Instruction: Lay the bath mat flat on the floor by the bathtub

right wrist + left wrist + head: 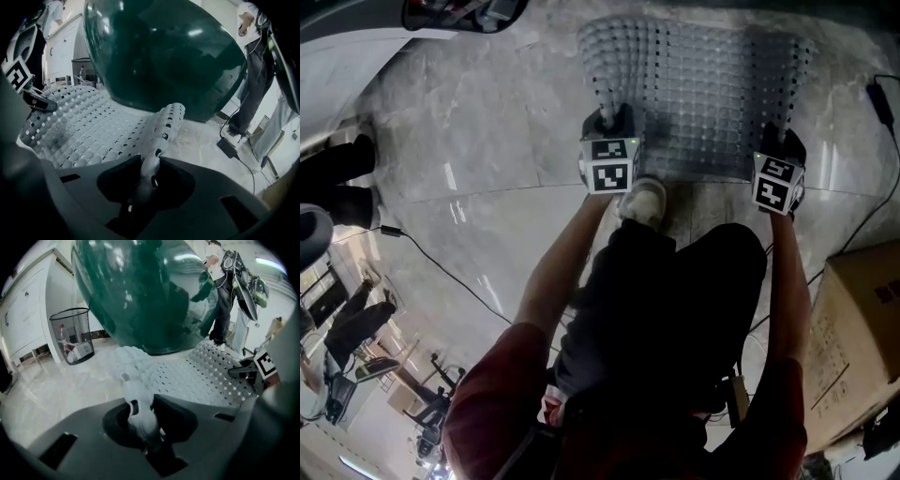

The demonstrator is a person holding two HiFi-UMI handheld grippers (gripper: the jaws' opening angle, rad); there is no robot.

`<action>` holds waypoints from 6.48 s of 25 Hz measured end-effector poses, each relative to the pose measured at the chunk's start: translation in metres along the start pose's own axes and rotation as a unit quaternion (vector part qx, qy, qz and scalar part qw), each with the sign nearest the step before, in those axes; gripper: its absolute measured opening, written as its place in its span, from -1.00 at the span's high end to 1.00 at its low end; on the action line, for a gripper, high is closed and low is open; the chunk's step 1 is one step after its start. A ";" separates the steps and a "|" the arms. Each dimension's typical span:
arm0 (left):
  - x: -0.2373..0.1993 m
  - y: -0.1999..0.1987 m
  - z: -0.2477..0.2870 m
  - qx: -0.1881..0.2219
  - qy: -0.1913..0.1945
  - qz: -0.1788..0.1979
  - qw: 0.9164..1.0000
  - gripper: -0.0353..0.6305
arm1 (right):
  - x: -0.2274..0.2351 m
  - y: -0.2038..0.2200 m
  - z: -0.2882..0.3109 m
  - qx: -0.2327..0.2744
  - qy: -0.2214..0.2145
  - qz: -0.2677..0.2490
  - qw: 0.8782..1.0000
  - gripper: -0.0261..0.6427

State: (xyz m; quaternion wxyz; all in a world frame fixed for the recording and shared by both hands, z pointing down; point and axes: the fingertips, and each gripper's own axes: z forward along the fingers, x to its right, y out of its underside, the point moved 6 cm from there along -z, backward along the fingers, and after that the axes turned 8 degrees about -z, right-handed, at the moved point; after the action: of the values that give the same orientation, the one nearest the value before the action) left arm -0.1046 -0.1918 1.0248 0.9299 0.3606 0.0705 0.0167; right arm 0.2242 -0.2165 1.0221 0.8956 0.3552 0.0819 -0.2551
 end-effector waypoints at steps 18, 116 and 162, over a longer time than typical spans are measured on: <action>-0.045 0.020 0.035 -0.069 -0.008 -0.021 0.997 0.36 | 0.008 0.032 0.036 -0.053 0.006 -0.009 0.999 0.51; 0.145 -0.520 -0.677 0.324 0.105 0.062 0.938 -0.15 | 0.153 -0.509 -0.706 0.362 0.013 0.076 0.929 -0.03; 0.078 -0.572 -0.827 0.369 0.179 0.100 0.906 0.12 | 0.069 -0.600 -0.853 0.387 0.060 0.068 0.917 0.16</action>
State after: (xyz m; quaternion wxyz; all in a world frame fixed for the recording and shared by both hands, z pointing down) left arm -0.1568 -0.0554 0.0264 0.6956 0.6740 0.2010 0.1467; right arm 0.0040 -0.0361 0.0169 0.6965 0.6936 0.0056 -0.1836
